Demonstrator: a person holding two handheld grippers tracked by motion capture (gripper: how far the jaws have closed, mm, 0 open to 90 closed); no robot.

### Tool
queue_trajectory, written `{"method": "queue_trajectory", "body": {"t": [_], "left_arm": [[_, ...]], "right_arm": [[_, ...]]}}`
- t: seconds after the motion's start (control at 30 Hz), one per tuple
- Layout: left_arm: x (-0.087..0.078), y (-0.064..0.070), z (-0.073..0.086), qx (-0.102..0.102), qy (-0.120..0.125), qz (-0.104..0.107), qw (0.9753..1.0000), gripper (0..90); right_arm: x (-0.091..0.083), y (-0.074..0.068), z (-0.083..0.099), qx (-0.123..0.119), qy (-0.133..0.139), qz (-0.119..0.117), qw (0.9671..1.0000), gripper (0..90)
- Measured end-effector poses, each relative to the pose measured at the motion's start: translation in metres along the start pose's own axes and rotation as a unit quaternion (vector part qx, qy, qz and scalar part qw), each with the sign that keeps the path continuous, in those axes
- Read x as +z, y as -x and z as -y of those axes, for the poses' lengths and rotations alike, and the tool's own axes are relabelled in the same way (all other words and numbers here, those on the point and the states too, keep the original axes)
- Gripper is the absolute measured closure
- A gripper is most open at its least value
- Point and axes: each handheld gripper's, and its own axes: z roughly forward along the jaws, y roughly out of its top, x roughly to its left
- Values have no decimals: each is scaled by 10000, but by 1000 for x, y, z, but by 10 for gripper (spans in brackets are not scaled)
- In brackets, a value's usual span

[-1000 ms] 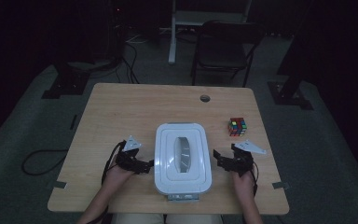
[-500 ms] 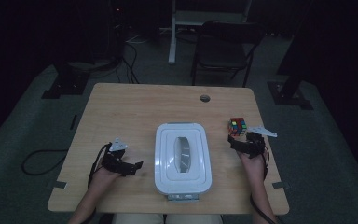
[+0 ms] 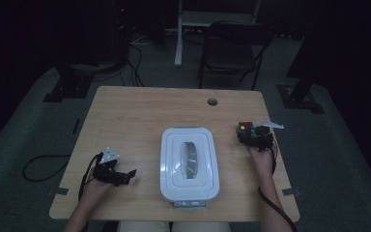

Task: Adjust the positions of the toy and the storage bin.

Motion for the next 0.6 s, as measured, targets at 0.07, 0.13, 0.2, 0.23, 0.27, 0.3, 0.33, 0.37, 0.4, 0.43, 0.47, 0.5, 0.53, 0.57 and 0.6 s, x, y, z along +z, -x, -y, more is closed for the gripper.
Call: {"method": "queue_trajectory", "body": {"t": [0.07, 0.13, 0.2, 0.23, 0.27, 0.3, 0.33, 0.37, 0.4, 0.43, 0.47, 0.5, 0.53, 0.57, 0.6], "left_arm": [[0, -2, 2, -40, -39, -66, 10000, 4], [-2, -4, 4, -78, -56, -139, 9999, 4], [-5, -7, 7, -141, -43, -103, 9998, 4], [-6, -8, 8, -133, -61, -126, 9998, 4], [-7, -9, 10, -142, -66, -113, 9998, 4], [-8, -10, 11, -178, -80, -105, 9998, 4], [-9, -12, 13, -190, -92, -112, 9997, 4], [-10, -13, 15, -195, -110, -129, 9997, 4], [-11, -14, 17, -212, -121, -151, 9996, 4], [-12, -16, 19, -239, -136, -154, 9995, 4], [-14, -17, 22, -258, -136, -179, 9994, 4], [-16, -19, 24, -286, -127, -159, 9994, 4], [-18, -20, 25, -337, -109, -170, 9992, 4], [-19, -22, 27, -374, -94, -183, 9991, 4], [-20, -23, 27, -390, -97, -211, 9990, 5]], "right_arm": [[6, 1, -1, 20, -66, 3, 10000, 136], [11, 3, -1, 29, -104, -16, 9999, 139], [14, 3, -1, 46, -149, 1, 9999, 149], [15, 3, -1, 62, -176, 18, 9998, 149], [16, 3, 0, 53, -171, 43, 9998, 152], [17, 3, 0, 41, -187, 65, 9998, 164], [17, 2, 0, 33, -205, 77, 9998, 165], [18, 2, 0, 16, -186, 89, 9998, 165], [18, 2, 0, 13, -185, 93, 9998, 169], [18, 2, -1, 7, -185, 99, 9998, 184], [18, 2, -1, 6, -177, 105, 9998, 184], [19, 1, -2, 8, -190, 98, 9998, 185], [20, 1, -2, 0, -206, 117, 9997, 185], [21, 1, -2, -7, -213, 127, 9997, 186], [22, 0, -2, -10, -237, 111, 9997, 203]]}}
